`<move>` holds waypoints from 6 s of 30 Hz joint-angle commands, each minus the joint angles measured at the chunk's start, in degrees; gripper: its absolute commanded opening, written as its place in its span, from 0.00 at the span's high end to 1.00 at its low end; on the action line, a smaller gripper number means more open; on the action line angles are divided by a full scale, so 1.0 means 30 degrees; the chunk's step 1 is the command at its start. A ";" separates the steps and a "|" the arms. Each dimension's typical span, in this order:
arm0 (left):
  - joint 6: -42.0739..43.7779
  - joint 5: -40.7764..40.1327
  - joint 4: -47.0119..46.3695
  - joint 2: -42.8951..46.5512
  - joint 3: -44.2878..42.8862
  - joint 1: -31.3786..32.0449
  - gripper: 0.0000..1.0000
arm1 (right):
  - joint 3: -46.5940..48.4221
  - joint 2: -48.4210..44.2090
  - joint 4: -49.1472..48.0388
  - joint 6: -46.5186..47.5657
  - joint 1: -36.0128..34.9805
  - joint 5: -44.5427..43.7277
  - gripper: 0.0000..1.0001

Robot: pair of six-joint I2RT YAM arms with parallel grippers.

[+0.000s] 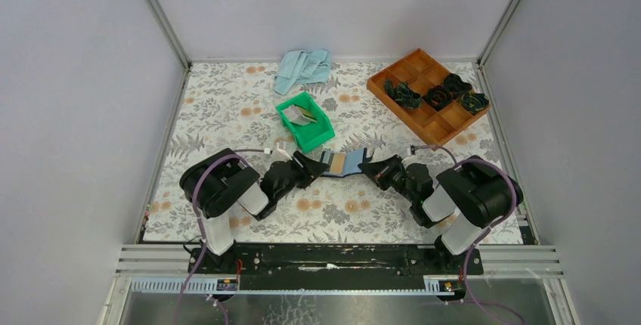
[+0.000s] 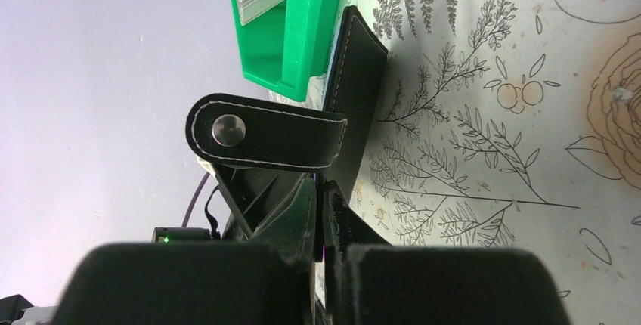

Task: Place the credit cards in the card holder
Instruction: Close the card holder at the center of the board.

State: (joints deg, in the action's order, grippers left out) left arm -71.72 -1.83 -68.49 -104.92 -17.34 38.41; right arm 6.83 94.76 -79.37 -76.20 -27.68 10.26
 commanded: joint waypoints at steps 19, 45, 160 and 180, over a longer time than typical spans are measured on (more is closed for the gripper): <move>0.2125 0.0288 -0.0023 0.1120 -0.0925 -0.0269 0.49 | 0.0450 0.1682 -0.1311 0.0790 -0.0009 0.1573 1.00; 0.4077 -0.0458 0.2578 0.2879 -0.2565 0.2083 0.50 | 0.1462 0.1320 0.2609 0.2872 -0.0876 0.0809 1.00; 0.4455 -0.1528 1.2692 -0.0241 -0.7080 0.3402 0.52 | 0.4989 -0.8699 1.9856 0.9335 -0.3239 -0.6544 0.82; 0.4411 -0.1847 1.3055 -0.0054 -0.7298 0.3460 0.50 | 0.5296 -0.8823 2.0598 0.9376 -0.3535 -0.6993 0.90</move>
State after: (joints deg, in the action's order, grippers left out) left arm -59.59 -5.43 -37.21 -104.81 -40.25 48.47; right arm 19.94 68.27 -18.02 -48.38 -37.52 -8.56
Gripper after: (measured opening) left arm 0.489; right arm 0.118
